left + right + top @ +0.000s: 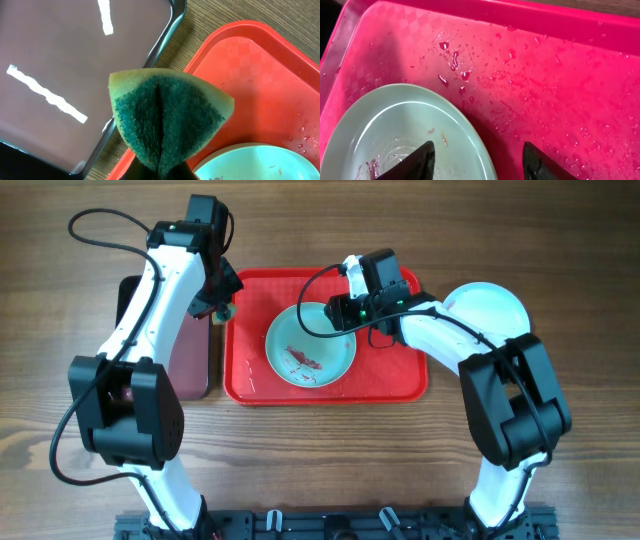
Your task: Clean dirty plates on tray and stack at the side
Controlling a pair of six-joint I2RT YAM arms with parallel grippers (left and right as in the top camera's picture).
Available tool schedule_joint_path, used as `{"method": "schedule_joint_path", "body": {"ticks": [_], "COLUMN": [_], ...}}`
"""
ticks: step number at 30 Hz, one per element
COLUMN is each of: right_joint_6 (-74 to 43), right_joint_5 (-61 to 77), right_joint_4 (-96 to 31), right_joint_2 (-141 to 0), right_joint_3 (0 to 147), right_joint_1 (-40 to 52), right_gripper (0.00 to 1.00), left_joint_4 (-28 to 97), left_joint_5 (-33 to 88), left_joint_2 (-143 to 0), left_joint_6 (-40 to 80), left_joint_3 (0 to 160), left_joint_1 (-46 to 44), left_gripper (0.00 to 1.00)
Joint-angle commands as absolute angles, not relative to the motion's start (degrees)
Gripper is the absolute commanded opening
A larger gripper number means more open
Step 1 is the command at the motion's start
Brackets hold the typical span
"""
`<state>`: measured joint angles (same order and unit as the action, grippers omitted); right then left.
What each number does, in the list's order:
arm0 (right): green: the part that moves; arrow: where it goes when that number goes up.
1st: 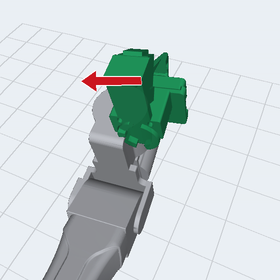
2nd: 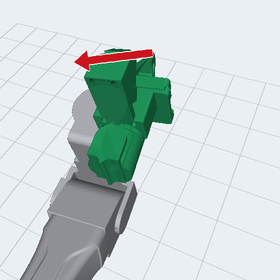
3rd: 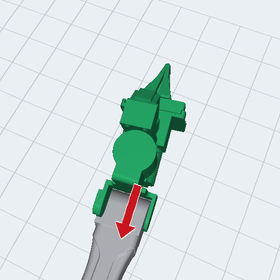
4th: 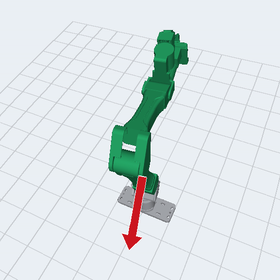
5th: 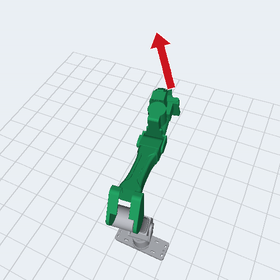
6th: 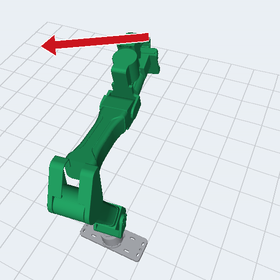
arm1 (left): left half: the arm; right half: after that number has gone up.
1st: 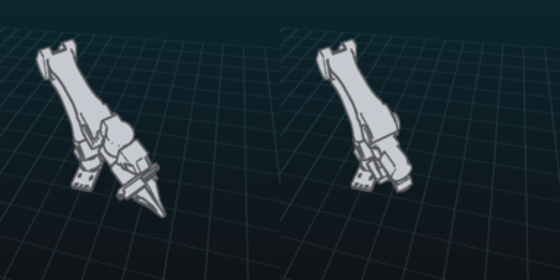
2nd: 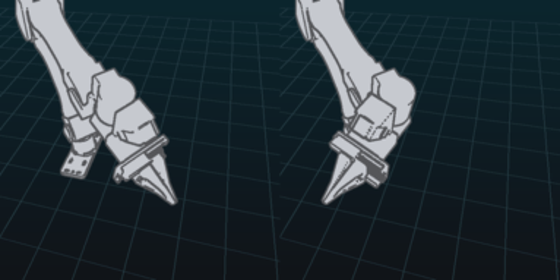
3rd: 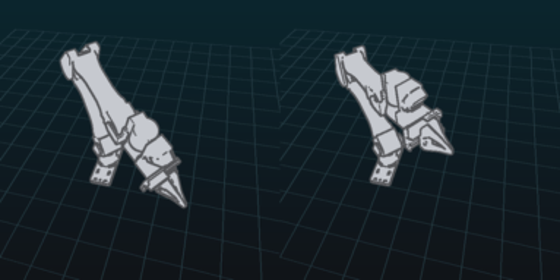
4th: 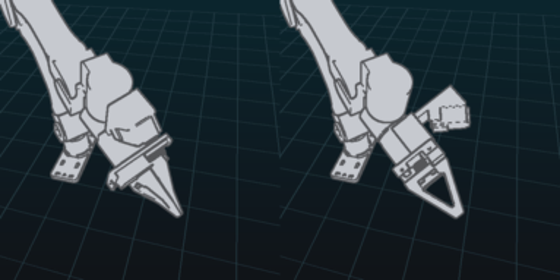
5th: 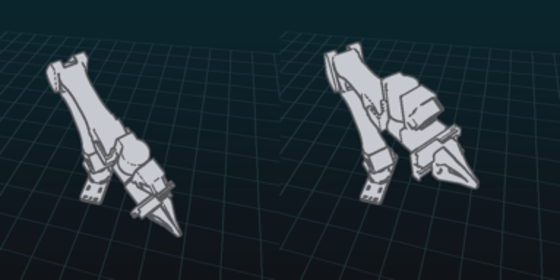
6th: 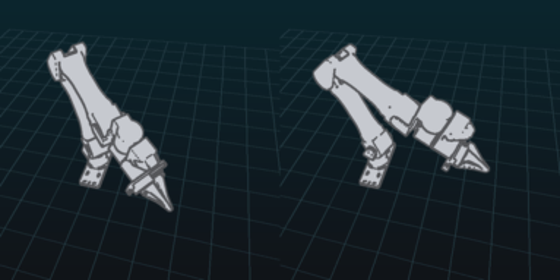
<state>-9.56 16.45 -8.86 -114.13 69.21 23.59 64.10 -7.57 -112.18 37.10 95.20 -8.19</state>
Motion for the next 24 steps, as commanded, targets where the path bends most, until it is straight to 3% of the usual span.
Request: {"method": "schedule_joint_path", "body": {"ticks": [1, 14, 19, 23, 24], "right_joint_6": [-7.9, -12.2, -13.0, -18.7, -20.5], "right_joint_5": [17.0, 16.4, 16.3, 13.5, 11.8], "right_joint_4": [-8.7, -8.2, -8.4, -8.9, -9.2], "right_joint_2": [-114.9, -115.0, -116.5, -116.9, -116.9], "right_joint_3": [69.6, 67.9, 67.9, 67.9, 67.9], "right_joint_1": [23.7, 24.3, 26.5, 27.4, 27.6], "right_gripper": [0.52, 0.57, 0.49, 0.35, 0.27], "left_joint_4": [64.1, 64.1, 64.1, 64.1, 64.1], "left_joint_5": [-7.5, -7.5, -7.5, -7.5, -7.5], "left_joint_2": [-112.3, -112.3, -112.3, -112.3, -112.3], "left_joint_6": [36.2, 36.2, 36.2, 36.2, 36.2], "left_joint_3": [94.8, 94.8, 94.8, 94.8, 94.8], "left_joint_1": [-8.4, -8.4, -8.4, -8.4, -8.4], "left_gripper": [0.04, 0.04, 0.04, 0.04, 0.04]}}
